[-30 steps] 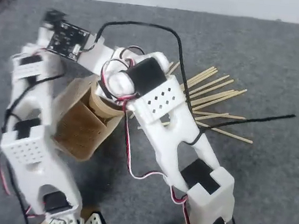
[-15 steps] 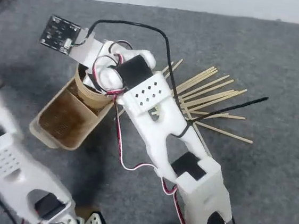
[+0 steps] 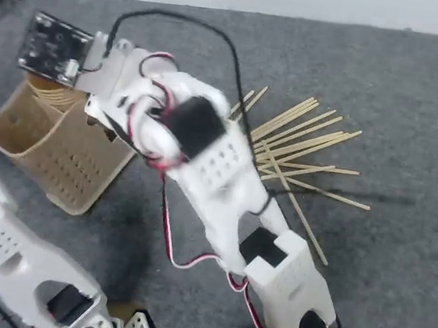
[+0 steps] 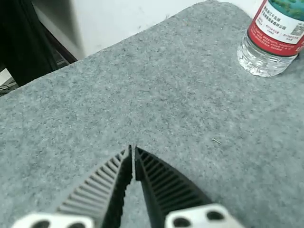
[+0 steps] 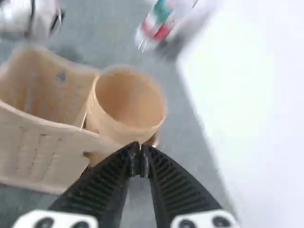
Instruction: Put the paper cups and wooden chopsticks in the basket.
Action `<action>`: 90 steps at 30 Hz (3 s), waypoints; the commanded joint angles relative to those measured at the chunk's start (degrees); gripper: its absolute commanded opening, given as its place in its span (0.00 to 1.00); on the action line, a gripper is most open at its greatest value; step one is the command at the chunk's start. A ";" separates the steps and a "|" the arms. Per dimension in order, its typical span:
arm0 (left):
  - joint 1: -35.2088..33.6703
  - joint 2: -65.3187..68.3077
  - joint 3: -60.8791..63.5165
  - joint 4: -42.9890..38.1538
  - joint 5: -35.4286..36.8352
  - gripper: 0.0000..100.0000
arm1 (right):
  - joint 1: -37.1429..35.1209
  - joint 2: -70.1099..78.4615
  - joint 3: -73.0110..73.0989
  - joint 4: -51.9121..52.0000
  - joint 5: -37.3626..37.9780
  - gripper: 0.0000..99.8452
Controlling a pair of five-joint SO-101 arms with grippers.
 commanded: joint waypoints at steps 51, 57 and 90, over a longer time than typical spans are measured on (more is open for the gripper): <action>14.51 -10.29 12.00 37.63 -9.05 0.01 | 42.95 -18.33 85.98 -9.45 0.44 0.13; 17.23 -14.15 18.59 37.63 -11.16 0.01 | 42.77 -18.24 86.15 -9.45 0.44 0.13; 15.21 -17.58 5.49 69.80 -28.22 0.01 | 41.10 -18.77 89.58 -9.63 0.00 0.13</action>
